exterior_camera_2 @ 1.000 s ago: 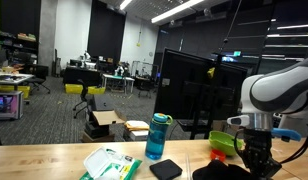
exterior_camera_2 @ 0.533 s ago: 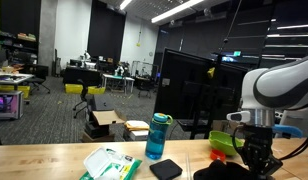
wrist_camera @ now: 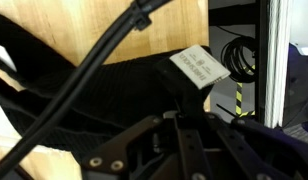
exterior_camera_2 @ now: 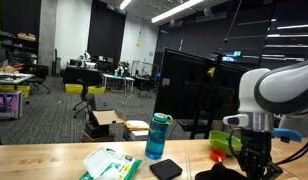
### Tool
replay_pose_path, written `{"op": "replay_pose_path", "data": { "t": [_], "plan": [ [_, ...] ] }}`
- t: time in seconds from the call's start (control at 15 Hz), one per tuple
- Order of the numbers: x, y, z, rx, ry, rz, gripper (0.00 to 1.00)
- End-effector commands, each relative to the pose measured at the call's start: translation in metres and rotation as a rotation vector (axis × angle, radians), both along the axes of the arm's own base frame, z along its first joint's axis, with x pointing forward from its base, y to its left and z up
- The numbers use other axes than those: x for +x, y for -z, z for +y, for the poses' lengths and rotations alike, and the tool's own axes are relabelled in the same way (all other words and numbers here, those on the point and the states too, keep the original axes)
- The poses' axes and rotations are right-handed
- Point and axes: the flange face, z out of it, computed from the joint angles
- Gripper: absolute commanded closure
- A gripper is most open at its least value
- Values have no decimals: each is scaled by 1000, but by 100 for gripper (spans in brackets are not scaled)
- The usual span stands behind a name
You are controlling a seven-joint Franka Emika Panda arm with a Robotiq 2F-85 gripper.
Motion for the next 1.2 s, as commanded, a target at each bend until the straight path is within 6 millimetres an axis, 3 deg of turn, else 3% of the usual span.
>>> {"op": "replay_pose_path", "data": {
  "t": [0.0,0.33,0.6,1.13],
  "plan": [
    [-7,9,21,-60,16,-69,98],
    [-6,34,43,-206,37,-228,98],
    [-7,43,54,-302,98,-268,98],
    [-3,29,75,-363,224,-182,98]
  ]
}}
